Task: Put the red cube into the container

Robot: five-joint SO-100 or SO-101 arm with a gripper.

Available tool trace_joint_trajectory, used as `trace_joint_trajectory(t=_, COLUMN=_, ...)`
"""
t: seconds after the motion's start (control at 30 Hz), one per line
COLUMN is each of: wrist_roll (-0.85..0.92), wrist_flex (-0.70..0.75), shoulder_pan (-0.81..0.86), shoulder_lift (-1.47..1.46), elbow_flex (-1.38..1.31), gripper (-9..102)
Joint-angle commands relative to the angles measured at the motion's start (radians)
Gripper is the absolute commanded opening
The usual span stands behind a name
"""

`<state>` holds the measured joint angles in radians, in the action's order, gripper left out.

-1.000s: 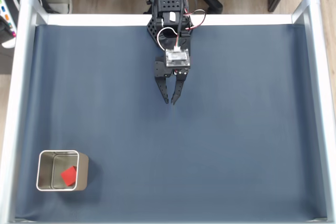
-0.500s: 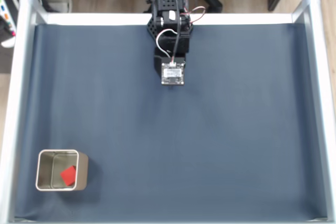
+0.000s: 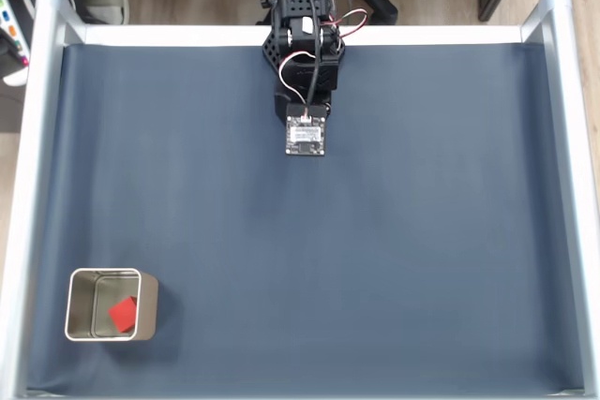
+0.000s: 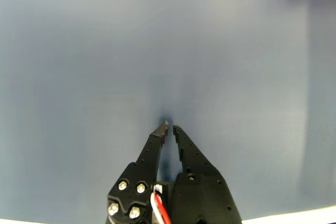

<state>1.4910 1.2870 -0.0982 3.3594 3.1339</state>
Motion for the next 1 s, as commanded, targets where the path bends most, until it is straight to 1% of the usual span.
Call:
trace_joint_trajectory(t=0.0, wrist_roll=-0.009, wrist_flex=0.005, shoulder_pan=0.005, shoulder_lift=-0.005, elbow_flex=-0.005, gripper=1)
trace_joint_trajectory(t=0.17, wrist_roll=0.060, wrist_flex=0.014, shoulder_pan=0.005, shoulder_lift=-0.005, elbow_flex=-0.005, gripper=1)
trace_joint_trajectory(t=0.97, wrist_roll=0.061, wrist_flex=0.014, shoulder_pan=0.005, shoulder_lift=-0.005, elbow_flex=-0.005, gripper=1)
